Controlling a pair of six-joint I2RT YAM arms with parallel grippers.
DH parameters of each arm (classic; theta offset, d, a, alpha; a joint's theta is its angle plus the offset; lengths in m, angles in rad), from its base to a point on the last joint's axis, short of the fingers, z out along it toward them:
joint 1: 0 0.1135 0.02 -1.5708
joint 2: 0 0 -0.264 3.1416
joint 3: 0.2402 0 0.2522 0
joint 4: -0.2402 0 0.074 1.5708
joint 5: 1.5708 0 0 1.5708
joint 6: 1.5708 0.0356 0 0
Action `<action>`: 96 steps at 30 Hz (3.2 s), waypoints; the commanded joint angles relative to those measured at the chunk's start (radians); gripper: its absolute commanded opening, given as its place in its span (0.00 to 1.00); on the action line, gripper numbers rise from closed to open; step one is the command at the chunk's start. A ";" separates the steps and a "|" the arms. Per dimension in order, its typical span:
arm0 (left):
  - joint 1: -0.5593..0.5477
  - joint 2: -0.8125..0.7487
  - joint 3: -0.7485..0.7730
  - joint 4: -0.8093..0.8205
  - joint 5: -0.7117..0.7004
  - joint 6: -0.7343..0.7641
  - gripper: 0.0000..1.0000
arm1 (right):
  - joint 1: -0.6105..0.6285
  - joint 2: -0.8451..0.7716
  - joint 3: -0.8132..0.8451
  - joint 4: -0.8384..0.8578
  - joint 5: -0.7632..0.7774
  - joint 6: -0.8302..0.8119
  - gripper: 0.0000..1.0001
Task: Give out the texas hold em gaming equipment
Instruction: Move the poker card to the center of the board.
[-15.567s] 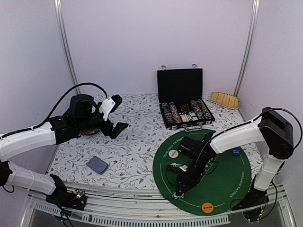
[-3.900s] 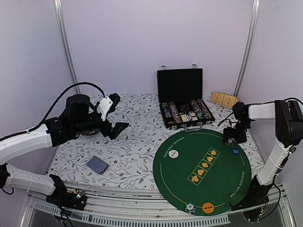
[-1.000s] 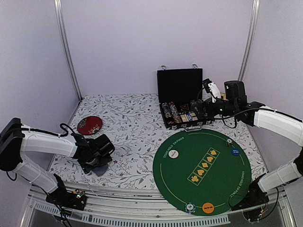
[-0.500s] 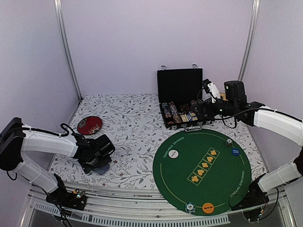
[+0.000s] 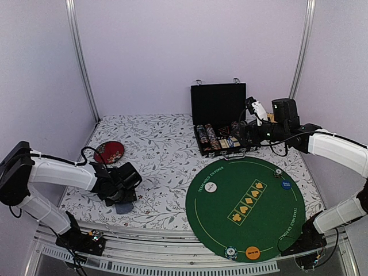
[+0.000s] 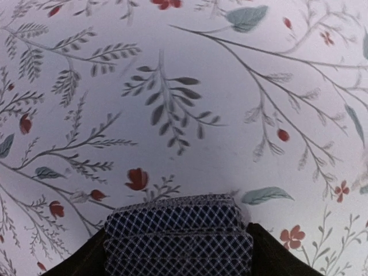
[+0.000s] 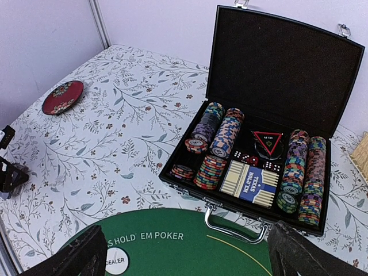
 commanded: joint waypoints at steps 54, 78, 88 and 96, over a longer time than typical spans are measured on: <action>-0.213 0.013 0.646 -0.608 0.191 1.400 0.98 | 0.011 -0.076 0.011 -0.025 -0.198 0.031 0.99; -0.103 0.126 0.308 -0.299 0.317 1.485 0.98 | 0.019 -0.033 0.005 -0.034 -0.172 0.029 0.99; -0.067 0.162 0.250 -0.198 0.421 1.529 0.94 | 0.022 -0.007 0.021 -0.047 -0.166 0.024 0.99; -0.068 0.198 0.217 -0.115 0.394 1.528 0.73 | 0.026 0.008 0.024 -0.052 -0.162 0.029 0.99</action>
